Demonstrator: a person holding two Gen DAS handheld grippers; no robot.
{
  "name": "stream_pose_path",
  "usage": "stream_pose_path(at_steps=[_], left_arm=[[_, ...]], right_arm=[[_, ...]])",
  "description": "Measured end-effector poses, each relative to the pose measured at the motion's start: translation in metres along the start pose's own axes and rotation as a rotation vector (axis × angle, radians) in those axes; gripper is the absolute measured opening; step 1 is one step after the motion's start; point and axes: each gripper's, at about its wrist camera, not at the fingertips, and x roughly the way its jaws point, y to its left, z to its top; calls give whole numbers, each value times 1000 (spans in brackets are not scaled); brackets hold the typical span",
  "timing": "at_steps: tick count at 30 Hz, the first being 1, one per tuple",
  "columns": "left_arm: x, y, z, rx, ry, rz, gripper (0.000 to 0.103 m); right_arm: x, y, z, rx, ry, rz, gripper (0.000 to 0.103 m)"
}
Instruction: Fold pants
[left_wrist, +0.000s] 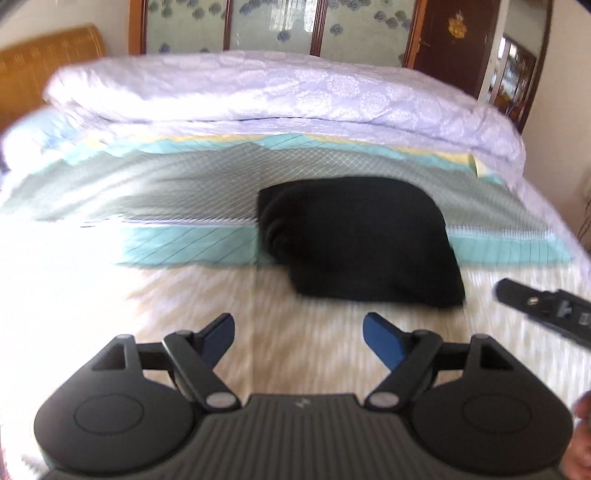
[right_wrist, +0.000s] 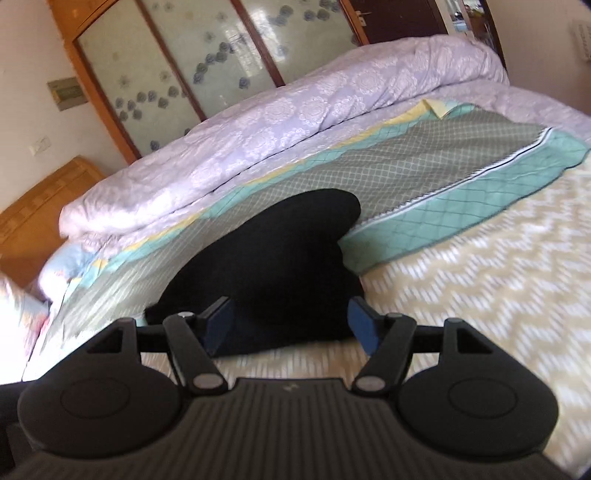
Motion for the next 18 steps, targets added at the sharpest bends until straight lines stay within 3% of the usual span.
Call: stream_pose_path(at_steps=[3,7,14,18], left_arm=[[-56,-8,-39,10,-4,57,88],[-107,-5,-89,-23,39,47,91],[-162,-1,-150,-20,25,62,92],[-185,-2,-163,-4,-24,61,96]], right_arm=[[-55,15,-29,-31,-8,-20,75],[-116,33,-78,-107,13,-31,75],[-164,38,-118,-109,31,-34,76],[-188,45,-138,-135,31,-42,76]])
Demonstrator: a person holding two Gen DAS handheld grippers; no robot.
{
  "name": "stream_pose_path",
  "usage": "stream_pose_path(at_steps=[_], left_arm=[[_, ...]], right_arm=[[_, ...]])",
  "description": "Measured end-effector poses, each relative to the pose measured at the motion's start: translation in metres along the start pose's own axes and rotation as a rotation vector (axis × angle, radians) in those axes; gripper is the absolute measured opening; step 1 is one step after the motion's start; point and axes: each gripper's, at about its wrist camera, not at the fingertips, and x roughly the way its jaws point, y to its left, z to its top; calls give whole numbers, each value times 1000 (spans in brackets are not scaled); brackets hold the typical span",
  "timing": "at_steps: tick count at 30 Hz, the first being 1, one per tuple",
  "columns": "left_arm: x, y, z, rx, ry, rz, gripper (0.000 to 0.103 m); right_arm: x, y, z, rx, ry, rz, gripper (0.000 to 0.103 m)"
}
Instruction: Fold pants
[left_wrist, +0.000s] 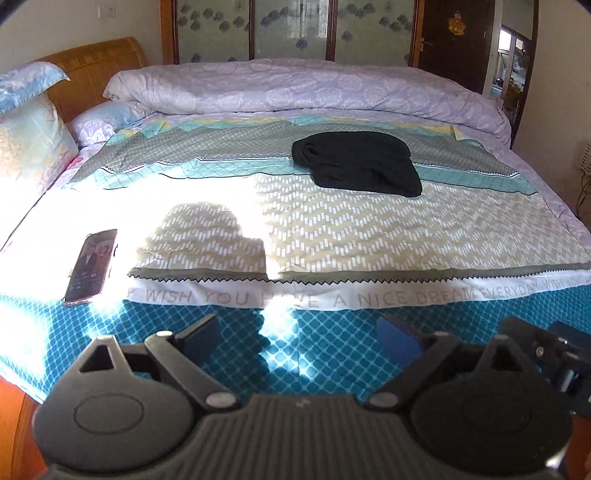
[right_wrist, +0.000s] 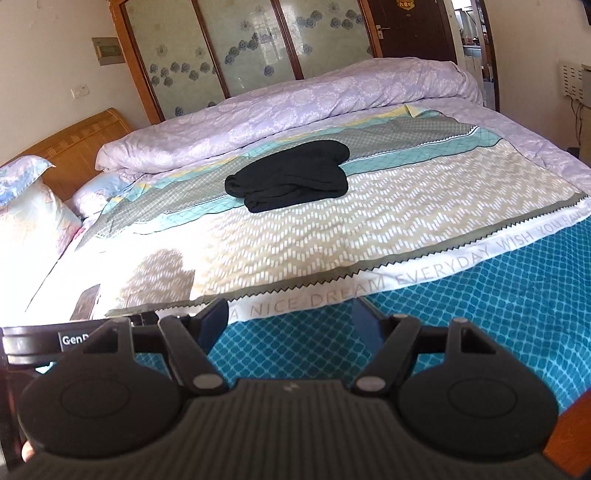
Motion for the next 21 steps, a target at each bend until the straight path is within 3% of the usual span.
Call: stream_pose_path(at_steps=[8,21], left_arm=[[-25,-5,-20,35,-46,6,101],[-18,-13,-34,67,13,10,103]], right_arm=[[-34,9,-28,-5,-31,1,76],[-37,4,-41,19,-38,-19,76]])
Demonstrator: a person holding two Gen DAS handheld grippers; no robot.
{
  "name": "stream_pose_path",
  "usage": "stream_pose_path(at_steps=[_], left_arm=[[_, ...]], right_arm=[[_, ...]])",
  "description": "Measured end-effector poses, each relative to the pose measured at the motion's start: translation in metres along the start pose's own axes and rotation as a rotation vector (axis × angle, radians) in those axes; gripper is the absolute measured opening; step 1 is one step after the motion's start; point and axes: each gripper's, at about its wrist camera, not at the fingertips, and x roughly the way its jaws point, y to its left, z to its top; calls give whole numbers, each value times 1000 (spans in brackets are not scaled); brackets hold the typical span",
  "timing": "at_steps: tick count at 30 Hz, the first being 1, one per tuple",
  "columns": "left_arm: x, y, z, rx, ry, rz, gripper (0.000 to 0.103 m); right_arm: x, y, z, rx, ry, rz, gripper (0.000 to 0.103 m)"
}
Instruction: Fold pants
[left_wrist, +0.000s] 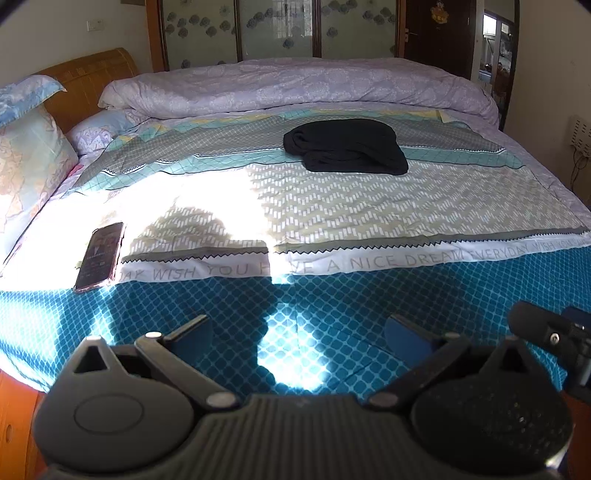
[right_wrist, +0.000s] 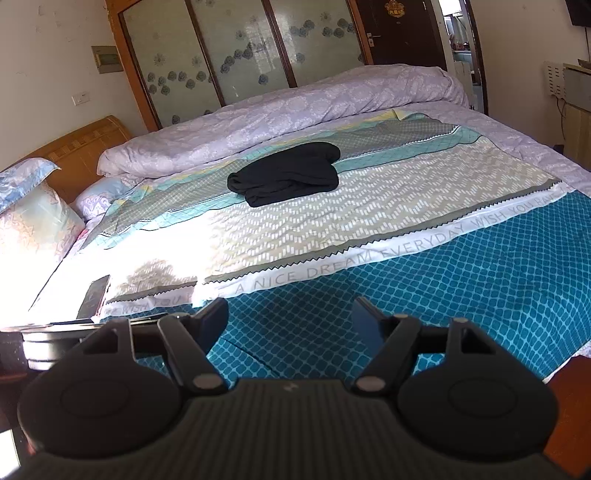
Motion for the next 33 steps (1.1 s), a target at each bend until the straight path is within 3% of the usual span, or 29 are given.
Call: stream_pose_path(at_steps=[9,24,33], left_arm=[[8,1,-3,7,19,-2,103],[11,-8,-5,46,6,105,103],[17,-9,-7,49,30,98,103]], right_arm=[[15,1,-2,16,22,12,76],[26,-2,-1,16,40,51,77],[29,-7,-1,40,45,52,77]])
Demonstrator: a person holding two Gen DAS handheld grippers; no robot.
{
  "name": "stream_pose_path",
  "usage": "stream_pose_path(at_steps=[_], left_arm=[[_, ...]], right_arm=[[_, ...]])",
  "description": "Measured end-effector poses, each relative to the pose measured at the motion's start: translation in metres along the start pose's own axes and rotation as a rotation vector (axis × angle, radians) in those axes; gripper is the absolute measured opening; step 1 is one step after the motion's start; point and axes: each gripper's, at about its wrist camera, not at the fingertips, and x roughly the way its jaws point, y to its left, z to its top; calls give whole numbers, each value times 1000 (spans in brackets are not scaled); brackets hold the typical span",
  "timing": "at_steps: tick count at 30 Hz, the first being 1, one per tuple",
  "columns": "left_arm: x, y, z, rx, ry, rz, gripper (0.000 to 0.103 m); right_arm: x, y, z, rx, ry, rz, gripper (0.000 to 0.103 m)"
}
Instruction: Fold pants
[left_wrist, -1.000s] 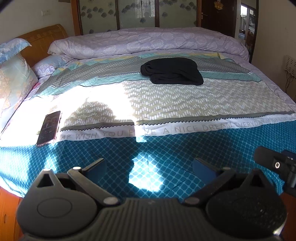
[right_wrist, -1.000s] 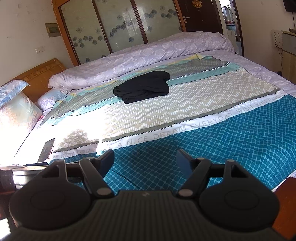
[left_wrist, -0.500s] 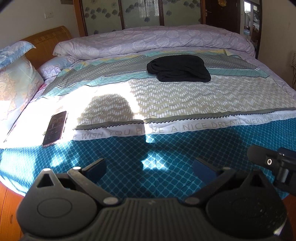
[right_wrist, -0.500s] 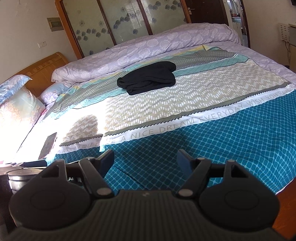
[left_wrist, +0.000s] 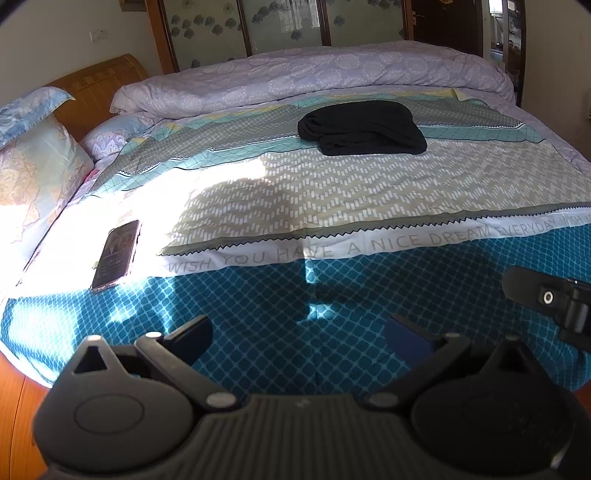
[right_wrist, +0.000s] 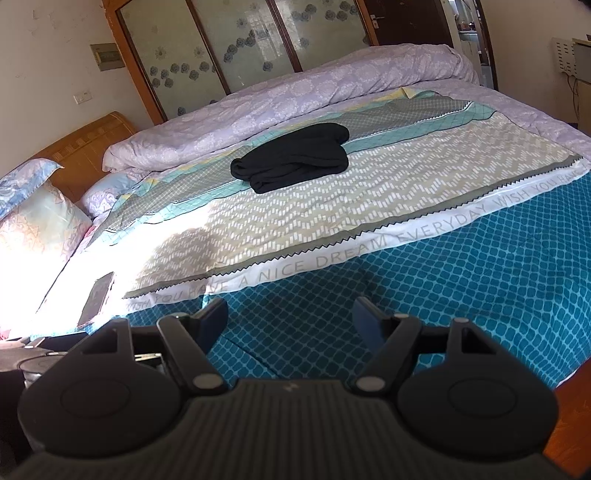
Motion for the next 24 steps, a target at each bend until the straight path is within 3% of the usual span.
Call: stream_pose_path(at_steps=[24], left_arm=[[12,-6,-6,15,67,17,103]], right_arm=[[6,-10,-3,38,16,4,77]])
